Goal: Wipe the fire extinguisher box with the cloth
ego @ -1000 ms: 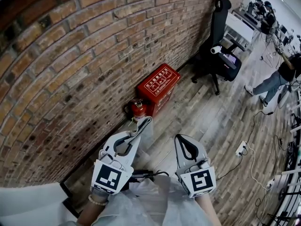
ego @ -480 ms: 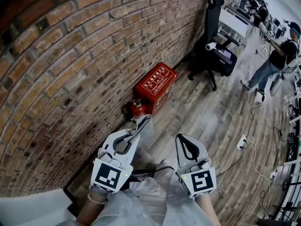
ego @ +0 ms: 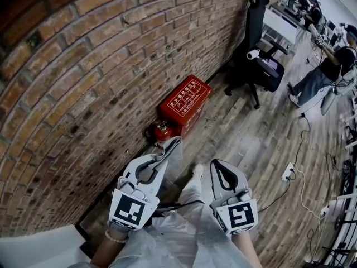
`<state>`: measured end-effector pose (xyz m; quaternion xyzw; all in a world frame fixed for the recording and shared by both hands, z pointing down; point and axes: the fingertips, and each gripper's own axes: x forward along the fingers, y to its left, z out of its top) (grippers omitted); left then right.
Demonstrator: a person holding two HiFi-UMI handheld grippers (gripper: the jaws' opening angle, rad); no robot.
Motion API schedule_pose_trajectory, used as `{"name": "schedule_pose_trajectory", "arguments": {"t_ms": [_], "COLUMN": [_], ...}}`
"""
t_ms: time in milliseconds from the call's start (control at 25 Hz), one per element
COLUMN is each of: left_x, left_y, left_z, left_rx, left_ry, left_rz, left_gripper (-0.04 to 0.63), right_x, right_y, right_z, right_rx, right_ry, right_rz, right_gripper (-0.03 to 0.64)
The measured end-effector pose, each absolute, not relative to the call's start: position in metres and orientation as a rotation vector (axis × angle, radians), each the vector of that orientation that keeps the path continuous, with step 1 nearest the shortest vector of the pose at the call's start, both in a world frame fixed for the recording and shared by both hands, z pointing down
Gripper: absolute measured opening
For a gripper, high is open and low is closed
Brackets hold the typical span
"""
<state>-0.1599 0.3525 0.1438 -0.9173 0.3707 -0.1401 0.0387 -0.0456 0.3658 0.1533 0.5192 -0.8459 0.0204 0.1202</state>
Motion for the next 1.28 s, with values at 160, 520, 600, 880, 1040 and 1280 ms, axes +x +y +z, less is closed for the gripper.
{"name": "schedule_pose_trajectory", "arguments": {"t_ms": [160, 520, 600, 880, 1040, 1280], "left_x": [-0.145, -0.094, -0.083, -0.048, -0.031, -0.016], "left_y": [0.318, 0.213, 0.191, 0.133, 0.107, 0.087], "left_z": [0.146, 0.16, 0.161, 0.155, 0.155, 0.163], "left_rx": [-2.807, -2.802, -2.796, -2.764, -2.751, -2.753], "left_ry": [1.174, 1.293, 1.327, 1.392, 1.406, 1.379], "left_rz": [-0.422, -0.45, -0.456, -0.497, -0.55, -0.618], "left_gripper": [0.012, 0.012, 0.012, 0.012, 0.012, 0.012], "right_x": [-0.028, 0.018, 0.029, 0.067, 0.083, 0.095], "right_y": [0.327, 0.215, 0.19, 0.121, 0.094, 0.072], "right_z": [0.159, 0.173, 0.175, 0.173, 0.173, 0.189], "right_rx": [1.496, 1.337, 1.301, 1.242, 1.226, 1.208], "right_ry": [-2.485, -2.549, -2.562, -2.602, -2.624, -2.627], "right_rz": [0.075, 0.105, 0.107, 0.112, 0.129, 0.168], "right_gripper": [0.008, 0.008, 0.006, 0.008, 0.008, 0.007]}}
